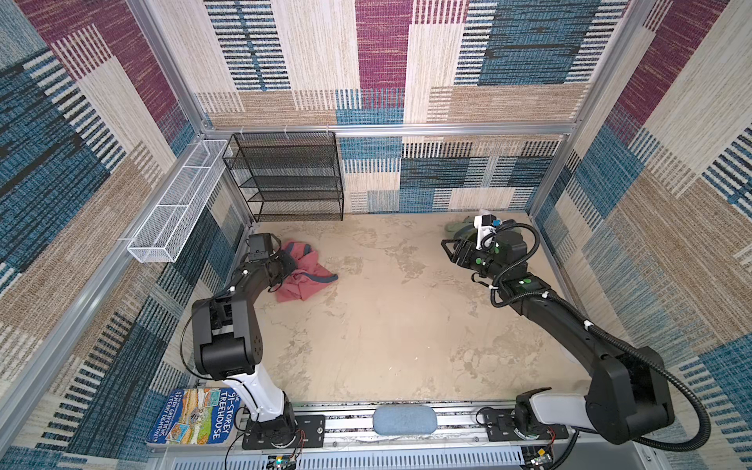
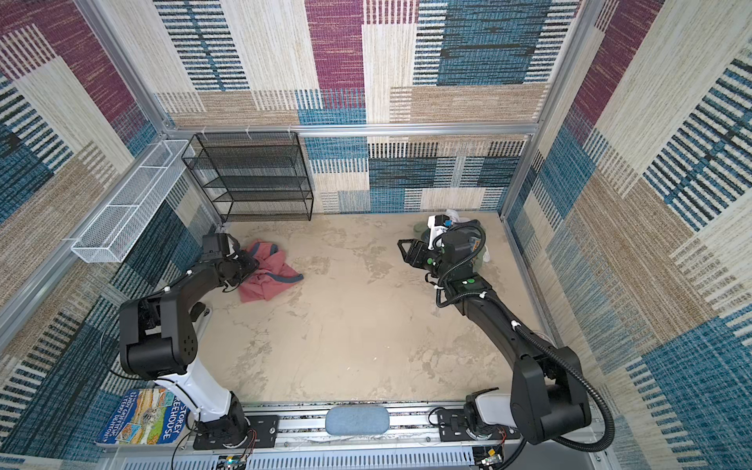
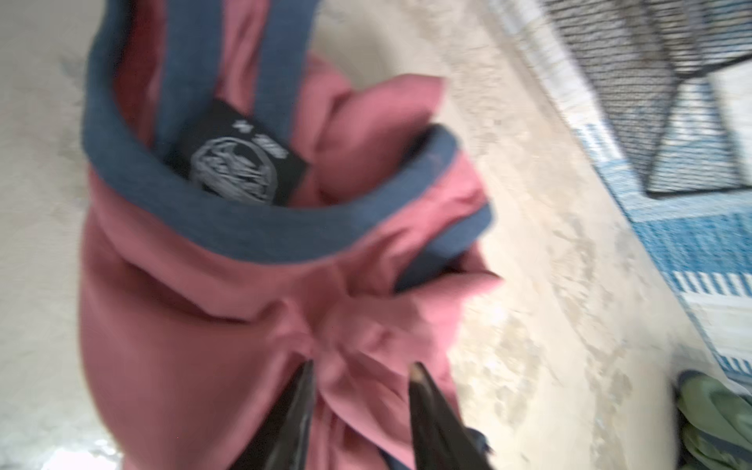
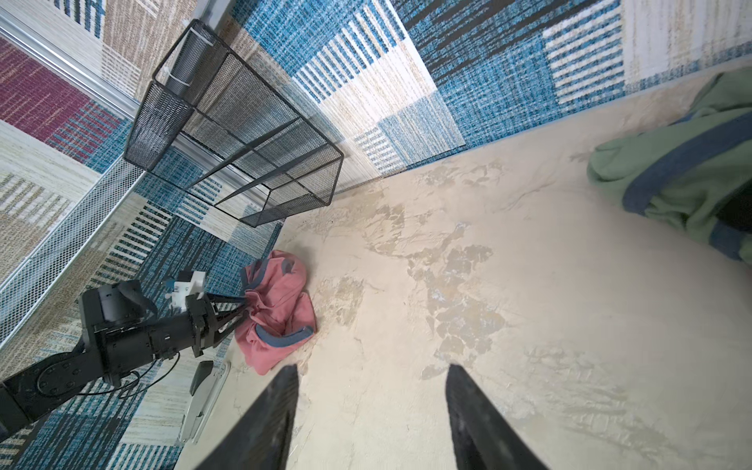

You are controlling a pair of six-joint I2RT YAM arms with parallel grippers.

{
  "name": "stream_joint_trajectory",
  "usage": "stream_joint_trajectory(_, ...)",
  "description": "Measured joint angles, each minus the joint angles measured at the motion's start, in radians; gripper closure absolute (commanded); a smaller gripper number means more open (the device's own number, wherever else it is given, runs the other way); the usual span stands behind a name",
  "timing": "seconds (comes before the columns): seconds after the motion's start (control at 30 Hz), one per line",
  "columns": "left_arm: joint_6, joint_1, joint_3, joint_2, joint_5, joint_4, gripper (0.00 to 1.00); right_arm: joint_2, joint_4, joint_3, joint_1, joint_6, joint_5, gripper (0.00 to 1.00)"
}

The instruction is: Pick out a specific cloth from the pile

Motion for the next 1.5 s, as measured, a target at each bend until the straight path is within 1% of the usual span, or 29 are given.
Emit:
stream_joint_trajectory(0.03, 0.0, -0.013, -0.002, -0.021, 0.0, -0.003, 0.49, -0.01, 0.001, -0.005, 0.0, 0.0, 0.0, 0.39)
stream_joint_trajectory(0.07, 0.003, -0.027, -0.002, -0.044, -0.002, -0.008, 0.44, -0.02, 0.001, -0.012, 0.0, -0.002, 0.0, 0.39)
stream_joint_trajectory(0.1, 0.005, -0.038, -0.002, -0.064, -0.008, -0.011, 0.42, -0.028, 0.0, -0.017, 0.0, -0.008, 0.003, 0.39)
stream_joint_trajectory(0.27, 0.033, -0.096, -0.013, -0.185, -0.066, -0.034, 0.4, -0.086, -0.004, -0.042, 0.0, -0.035, 0.057, 0.38)
stream_joint_trajectory(0.37, 0.077, -0.146, -0.036, -0.269, -0.11, -0.043, 0.4, -0.107, -0.004, -0.045, -0.013, -0.074, 0.075, 0.38)
stream_joint_trajectory(0.47, 0.128, -0.214, -0.06, -0.335, -0.14, -0.045, 0.39, -0.116, -0.001, -0.068, -0.049, -0.104, 0.095, 0.38)
stream_joint_trajectory(0.53, 0.158, -0.238, -0.08, -0.373, -0.162, -0.047, 0.37, -0.116, 0.0, -0.09, -0.083, -0.119, 0.105, 0.37)
stream_joint_trajectory(0.6, 0.18, -0.243, -0.108, -0.402, -0.187, -0.045, 0.34, -0.117, 0.003, -0.113, -0.113, -0.138, 0.124, 0.34)
stream_joint_trajectory(0.7, 0.203, -0.248, -0.152, -0.43, -0.237, -0.048, 0.3, -0.131, 0.011, -0.164, -0.155, -0.174, 0.184, 0.2)
stream_joint_trajectory(0.73, 0.212, -0.248, -0.167, -0.433, -0.254, -0.046, 0.3, -0.14, 0.02, -0.186, -0.168, -0.186, 0.213, 0.16)
stream_joint_trajectory(0.83, 0.245, -0.248, -0.208, -0.424, -0.314, -0.035, 0.29, -0.162, 0.054, -0.245, -0.198, -0.227, 0.319, 0.11)
stream_joint_trajectory(1.0, 0.301, -0.248, -0.289, -0.368, -0.402, 0.048, 0.27, -0.136, 0.17, -0.355, -0.219, -0.31, 0.497, 0.09)
stream_joint_trajectory(1.1, 0.348, -0.248, -0.339, -0.337, -0.427, 0.119, 0.27, -0.094, 0.27, -0.428, -0.219, -0.352, 0.569, 0.06)
stream_joint_trajectory(1.17, 0.373, -0.248, -0.369, -0.322, -0.438, 0.167, 0.27, -0.066, 0.348, -0.483, -0.219, -0.362, 0.602, 0.0)
stream_joint_trajectory(1.33, 0.431, -0.245, -0.448, -0.296, -0.441, 0.296, 0.27, 0.006, 0.612, -0.616, -0.219, -0.399, 0.675, 0.0)
stream_joint_trajectory(1.5, 0.482, -0.239, -0.467, -0.235, -0.441, 0.391, 0.28, 0.046, 0.807, -0.668, -0.219, -0.436, 0.692, 0.0)
